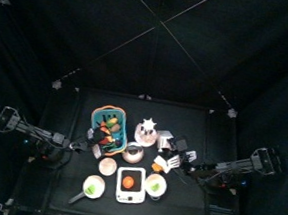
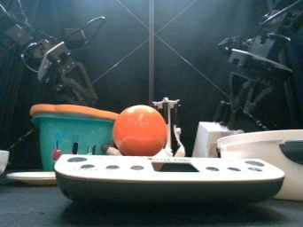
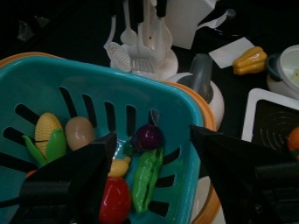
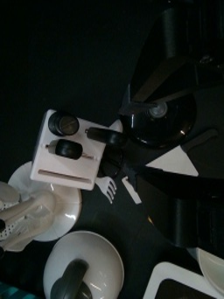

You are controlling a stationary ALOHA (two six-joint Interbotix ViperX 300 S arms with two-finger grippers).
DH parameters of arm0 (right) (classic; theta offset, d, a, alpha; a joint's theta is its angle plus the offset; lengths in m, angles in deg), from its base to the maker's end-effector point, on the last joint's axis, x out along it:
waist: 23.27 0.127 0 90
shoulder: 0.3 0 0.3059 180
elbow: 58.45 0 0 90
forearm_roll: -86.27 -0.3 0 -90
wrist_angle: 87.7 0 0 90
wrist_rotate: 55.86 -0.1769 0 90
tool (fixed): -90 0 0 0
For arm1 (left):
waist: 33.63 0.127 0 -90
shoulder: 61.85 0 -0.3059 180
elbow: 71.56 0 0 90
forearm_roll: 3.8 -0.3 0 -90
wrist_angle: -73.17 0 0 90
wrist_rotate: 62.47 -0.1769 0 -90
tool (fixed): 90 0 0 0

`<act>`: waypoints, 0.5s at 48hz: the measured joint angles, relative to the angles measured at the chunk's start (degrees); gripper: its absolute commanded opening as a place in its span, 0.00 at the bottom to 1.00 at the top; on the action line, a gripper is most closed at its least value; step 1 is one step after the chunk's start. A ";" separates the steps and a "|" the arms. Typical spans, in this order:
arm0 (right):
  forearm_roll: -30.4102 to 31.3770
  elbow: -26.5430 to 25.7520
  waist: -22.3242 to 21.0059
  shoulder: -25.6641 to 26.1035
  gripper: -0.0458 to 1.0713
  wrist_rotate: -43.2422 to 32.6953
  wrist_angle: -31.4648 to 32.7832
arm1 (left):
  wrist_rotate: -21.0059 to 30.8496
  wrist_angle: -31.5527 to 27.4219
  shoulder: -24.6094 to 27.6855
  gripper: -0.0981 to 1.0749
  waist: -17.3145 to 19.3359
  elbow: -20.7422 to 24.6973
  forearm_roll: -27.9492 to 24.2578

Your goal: Grab pairing knife

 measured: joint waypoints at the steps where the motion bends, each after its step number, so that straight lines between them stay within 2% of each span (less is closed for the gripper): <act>1: 0.09 -0.09 -0.18 -0.18 0.80 0.00 0.09 | 0.00 0.00 0.00 0.93 0.00 0.00 0.00; 24: 3.96 -0.44 -1.58 -2.29 0.80 -3.96 -0.09 | 0.00 0.00 -0.09 0.93 0.00 0.09 0.00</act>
